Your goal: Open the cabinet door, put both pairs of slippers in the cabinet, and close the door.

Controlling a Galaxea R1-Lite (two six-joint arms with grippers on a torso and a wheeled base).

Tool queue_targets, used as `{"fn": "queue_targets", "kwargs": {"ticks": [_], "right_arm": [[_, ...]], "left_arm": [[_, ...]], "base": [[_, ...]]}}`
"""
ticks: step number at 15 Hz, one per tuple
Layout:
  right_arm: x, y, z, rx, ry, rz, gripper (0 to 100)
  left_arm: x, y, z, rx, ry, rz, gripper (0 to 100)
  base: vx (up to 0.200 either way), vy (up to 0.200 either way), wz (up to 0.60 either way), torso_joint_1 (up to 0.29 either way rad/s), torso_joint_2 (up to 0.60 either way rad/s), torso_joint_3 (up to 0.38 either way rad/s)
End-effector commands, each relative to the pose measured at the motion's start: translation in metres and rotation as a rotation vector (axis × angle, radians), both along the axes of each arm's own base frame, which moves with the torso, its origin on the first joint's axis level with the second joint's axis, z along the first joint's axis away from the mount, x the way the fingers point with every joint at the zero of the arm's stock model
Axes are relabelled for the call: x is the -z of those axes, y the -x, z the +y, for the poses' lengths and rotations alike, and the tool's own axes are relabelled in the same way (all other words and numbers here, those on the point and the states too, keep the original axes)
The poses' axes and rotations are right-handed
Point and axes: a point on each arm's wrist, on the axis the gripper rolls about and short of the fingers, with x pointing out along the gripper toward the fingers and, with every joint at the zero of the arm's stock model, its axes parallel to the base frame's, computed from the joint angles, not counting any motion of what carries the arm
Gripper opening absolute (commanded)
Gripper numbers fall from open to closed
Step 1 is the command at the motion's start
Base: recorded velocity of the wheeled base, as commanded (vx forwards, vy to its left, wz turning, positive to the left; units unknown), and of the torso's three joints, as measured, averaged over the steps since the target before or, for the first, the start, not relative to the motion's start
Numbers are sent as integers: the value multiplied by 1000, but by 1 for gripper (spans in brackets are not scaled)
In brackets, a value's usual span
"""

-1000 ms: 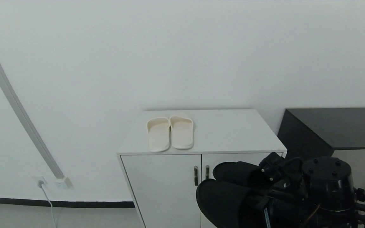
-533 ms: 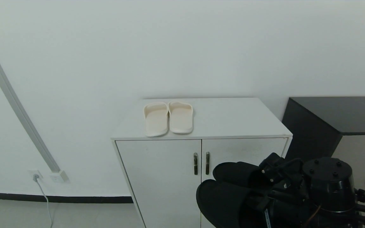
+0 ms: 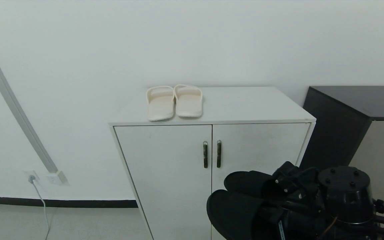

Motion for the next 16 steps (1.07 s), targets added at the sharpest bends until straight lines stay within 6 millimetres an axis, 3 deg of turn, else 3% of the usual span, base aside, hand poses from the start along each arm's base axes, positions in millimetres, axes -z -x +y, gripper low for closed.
{"fn": "queue_targets", "kwargs": {"ticks": [1, 13, 15, 16], "right_arm": [[1, 0, 0, -1, 3, 5, 0], [1, 4, 4, -24, -11, -13, 0], [1, 5, 4, -25, -13, -15, 0], [-1, 5, 4, -26, -20, -19, 0]], "left_arm": [[0, 0, 0, 0, 0, 1, 100], [-5, -4, 0, 6, -6, 47, 100], [-47, -2, 0, 66, 99, -17, 100], [-84, -6, -1, 168, 250, -12, 100]], "base": [[0, 0, 0, -168, 500, 325], [0, 0, 0, -106, 464, 348], [0, 0, 0, 4, 123, 96], [0, 0, 0, 0, 0, 0]]}}
